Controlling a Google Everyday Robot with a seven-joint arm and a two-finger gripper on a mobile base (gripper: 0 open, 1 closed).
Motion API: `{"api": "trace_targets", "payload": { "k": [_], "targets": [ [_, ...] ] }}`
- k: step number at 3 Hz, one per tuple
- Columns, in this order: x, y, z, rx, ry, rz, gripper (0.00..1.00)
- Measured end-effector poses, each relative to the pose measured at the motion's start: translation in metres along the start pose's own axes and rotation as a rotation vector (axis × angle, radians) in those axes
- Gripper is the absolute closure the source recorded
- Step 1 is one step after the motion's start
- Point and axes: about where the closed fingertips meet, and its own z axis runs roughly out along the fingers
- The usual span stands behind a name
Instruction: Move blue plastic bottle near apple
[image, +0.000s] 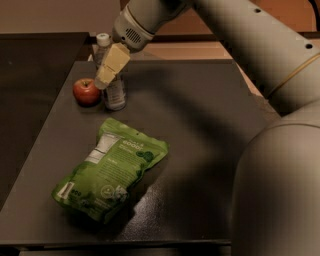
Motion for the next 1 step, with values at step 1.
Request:
{"api": "trace_targets", "payload": {
  "k": [1],
  "targets": [
    [0.0, 0.0, 0.0001, 0.0, 0.0, 0.0, 0.0]
  ]
}}
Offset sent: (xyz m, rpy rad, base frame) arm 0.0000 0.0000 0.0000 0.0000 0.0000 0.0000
